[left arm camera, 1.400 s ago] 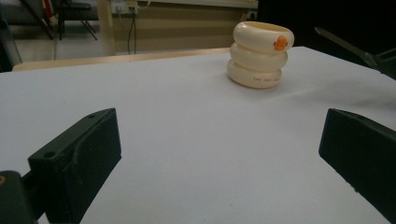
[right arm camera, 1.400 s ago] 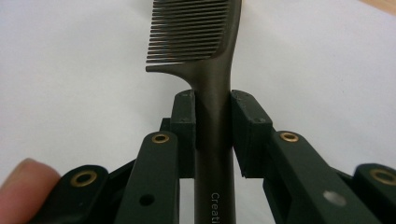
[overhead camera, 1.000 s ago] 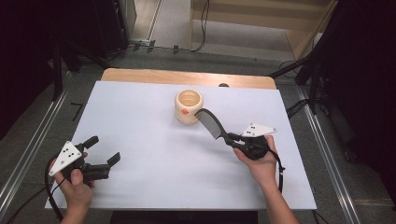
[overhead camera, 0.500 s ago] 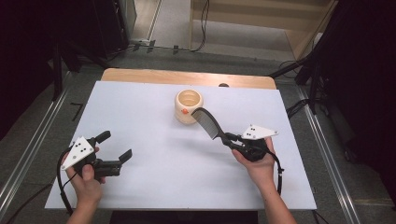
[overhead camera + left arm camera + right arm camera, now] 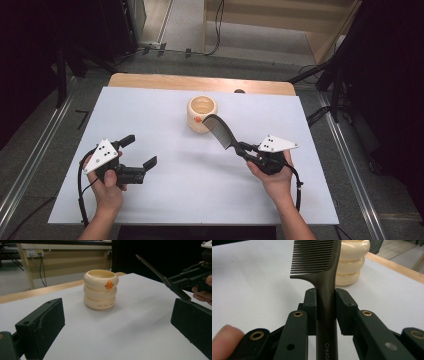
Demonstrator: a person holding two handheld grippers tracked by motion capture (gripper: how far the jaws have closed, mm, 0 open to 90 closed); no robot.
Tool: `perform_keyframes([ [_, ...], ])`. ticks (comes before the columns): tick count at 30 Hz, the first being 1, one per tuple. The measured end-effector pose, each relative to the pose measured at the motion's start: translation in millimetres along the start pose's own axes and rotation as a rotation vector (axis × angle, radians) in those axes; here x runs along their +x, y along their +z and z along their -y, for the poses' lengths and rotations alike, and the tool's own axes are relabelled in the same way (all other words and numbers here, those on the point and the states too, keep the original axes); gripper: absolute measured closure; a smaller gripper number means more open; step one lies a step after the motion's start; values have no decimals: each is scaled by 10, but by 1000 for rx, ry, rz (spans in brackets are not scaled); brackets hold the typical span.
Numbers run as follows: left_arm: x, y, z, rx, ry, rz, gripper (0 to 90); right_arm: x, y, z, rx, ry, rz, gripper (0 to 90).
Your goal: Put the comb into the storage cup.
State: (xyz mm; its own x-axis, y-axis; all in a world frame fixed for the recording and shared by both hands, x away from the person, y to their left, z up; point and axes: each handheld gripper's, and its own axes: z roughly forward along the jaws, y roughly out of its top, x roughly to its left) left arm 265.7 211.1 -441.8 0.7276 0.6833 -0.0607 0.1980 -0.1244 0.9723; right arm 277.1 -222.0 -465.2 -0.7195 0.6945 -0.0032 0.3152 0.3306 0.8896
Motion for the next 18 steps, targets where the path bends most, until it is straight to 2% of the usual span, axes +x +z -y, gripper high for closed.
perform_keyframes([
  [10, -82, 180, -65, -17, -4, 34, 0, 58, 8, -19, -27, -8, -7, 703],
  [18, -177, 355, -144, -33, -3, 71, 0, 120, 7, -41, -72, -35, -14, 703],
])
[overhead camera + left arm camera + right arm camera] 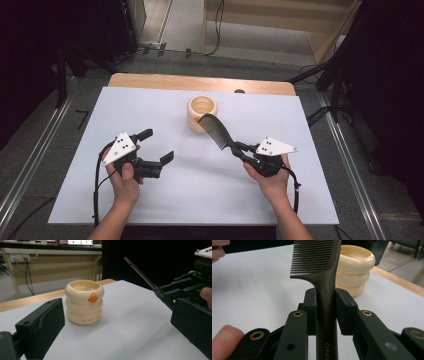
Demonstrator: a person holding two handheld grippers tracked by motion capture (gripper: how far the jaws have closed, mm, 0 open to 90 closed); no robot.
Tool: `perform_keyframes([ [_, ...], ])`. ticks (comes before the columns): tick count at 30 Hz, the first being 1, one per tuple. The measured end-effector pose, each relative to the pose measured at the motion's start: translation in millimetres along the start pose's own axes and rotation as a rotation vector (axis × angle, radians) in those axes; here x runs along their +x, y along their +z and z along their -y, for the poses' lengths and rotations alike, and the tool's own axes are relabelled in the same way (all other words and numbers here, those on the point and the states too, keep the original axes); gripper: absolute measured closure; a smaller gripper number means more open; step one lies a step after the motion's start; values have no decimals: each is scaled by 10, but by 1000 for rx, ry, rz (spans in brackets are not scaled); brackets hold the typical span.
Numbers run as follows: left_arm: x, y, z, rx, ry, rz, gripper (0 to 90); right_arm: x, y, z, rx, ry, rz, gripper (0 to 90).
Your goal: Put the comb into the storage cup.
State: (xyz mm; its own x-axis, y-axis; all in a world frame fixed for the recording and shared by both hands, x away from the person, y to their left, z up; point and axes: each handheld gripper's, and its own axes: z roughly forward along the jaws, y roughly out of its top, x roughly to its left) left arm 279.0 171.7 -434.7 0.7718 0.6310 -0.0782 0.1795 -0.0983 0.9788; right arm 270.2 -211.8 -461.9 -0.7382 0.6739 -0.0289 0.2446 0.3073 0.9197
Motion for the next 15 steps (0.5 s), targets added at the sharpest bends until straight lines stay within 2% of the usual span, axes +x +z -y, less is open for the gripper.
perform_keyframes([
  [5, -73, 116, -71, -6, 11, 29, 0, 37, 8, -7, -10, -4, -2, 703],
  [15, -191, 314, -155, -15, -7, 74, 1, 104, 15, -29, -47, -17, -12, 703],
])
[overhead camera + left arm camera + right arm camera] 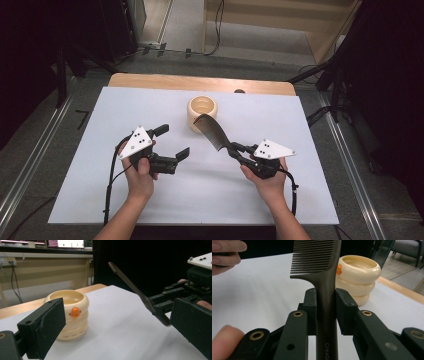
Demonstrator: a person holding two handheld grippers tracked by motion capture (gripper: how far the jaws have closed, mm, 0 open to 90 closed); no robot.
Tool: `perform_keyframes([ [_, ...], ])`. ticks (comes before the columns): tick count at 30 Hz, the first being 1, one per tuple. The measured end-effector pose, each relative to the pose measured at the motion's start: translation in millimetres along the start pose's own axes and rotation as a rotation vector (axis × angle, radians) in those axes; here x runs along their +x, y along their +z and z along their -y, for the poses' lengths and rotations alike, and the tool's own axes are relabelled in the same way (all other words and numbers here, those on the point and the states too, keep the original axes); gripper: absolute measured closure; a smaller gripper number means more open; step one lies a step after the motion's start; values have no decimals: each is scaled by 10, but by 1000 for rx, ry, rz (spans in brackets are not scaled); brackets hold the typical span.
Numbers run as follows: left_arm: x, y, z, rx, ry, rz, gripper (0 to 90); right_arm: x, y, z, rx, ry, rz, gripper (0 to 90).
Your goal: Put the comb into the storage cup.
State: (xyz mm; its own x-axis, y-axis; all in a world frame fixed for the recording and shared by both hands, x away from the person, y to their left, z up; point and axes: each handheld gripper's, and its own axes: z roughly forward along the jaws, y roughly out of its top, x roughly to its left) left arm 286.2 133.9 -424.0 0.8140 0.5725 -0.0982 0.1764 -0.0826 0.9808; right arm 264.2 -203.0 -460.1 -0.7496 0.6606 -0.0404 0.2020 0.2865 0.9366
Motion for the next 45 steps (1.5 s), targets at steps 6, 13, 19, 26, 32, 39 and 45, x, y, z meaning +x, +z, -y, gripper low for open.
perform_keyframes([
  [6, -55, 108, -22, 6, -28, 22, 0, 57, 26, -15, -19, -22, -13, 703],
  [13, -114, 233, -39, 40, -88, 40, 13, 121, 48, -34, -33, -33, -16, 703],
  [19, -157, 265, -78, 12, -136, 57, 171, 158, 65, -44, -42, -41, -20, 702],
  [26, -196, 335, -108, 25, -173, 59, 358, 214, 83, -62, -63, -54, -31, 703],
  [32, -216, 373, -114, 27, -196, 49, 483, 256, 99, -72, -74, -67, -34, 703],
  [39, -216, 407, -97, 43, -222, 40, 587, 313, 111, -83, -87, -76, -31, 702],
  [45, -195, 415, -86, 51, -239, 72, 679, 343, 133, -78, -83, -78, -12, 702],
])
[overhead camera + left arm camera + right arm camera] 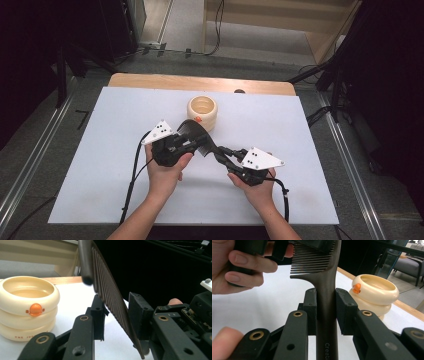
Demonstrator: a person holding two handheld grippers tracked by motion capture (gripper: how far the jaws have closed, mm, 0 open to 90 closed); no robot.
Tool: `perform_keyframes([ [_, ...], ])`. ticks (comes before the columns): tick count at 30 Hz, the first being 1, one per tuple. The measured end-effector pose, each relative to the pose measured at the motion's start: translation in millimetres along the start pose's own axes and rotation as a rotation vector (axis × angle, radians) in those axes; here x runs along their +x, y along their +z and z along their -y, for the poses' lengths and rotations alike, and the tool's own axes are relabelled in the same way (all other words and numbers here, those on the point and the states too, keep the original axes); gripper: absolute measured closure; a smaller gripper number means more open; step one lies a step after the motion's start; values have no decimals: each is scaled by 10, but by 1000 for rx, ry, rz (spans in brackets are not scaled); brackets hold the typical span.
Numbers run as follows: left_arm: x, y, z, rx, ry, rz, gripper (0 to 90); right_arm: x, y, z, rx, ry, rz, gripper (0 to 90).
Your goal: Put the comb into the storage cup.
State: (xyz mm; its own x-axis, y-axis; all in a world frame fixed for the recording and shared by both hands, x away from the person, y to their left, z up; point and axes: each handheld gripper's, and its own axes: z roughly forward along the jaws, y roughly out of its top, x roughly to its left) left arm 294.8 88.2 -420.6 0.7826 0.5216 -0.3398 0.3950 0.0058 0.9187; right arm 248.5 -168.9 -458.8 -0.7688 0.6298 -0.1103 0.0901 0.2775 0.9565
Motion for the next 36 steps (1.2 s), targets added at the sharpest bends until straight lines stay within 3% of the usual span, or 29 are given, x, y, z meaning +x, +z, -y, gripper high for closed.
perform_keyframes([
  [8, 31, 9, 1, 12, -28, 53, 778, -7, 19, 37, -15, 1, 13, 702],
  [13, 31, 2, 0, 12, -25, 82, 818, 8, 45, 52, -15, -4, 15, 701],
  [15, 35, 6, 0, 14, -33, 119, 853, 17, 64, 62, -9, -8, 21, 699],
  [19, 11, 9, -3, 8, -12, 125, 856, 18, 82, 69, -13, 3, 8, 694],
  [22, 17, -3, -8, 7, 0, 124, 856, -16, 78, 65, -27, 37, -8, 562],
  [25, 30, -18, -15, 9, 8, 117, 856, -48, 72, 74, -26, 78, -36, 503],
  [27, 37, -34, -20, 9, 12, 110, 856, -70, 72, 85, -15, 91, -60, 398],
  [29, 52, -52, -28, 9, 18, 102, 856, -78, 67, 92, -11, 101, -63, 368],
  [30, 58, -63, -33, 5, 18, 100, 856, -94, 61, 99, -9, 113, -73, 322],
  [31, 65, -75, -39, 5, 21, 99, 856, -119, 51, 112, -8, 139, -69, 215],
  [32, 67, -83, -43, 1, 20, 98, 856, -119, 51, 112, -8, 139, -69, 215],
  [36, 71, -110, -54, -2, 37, 88, 857, -182, -7, 134, -17, 174, -74, 16],
])
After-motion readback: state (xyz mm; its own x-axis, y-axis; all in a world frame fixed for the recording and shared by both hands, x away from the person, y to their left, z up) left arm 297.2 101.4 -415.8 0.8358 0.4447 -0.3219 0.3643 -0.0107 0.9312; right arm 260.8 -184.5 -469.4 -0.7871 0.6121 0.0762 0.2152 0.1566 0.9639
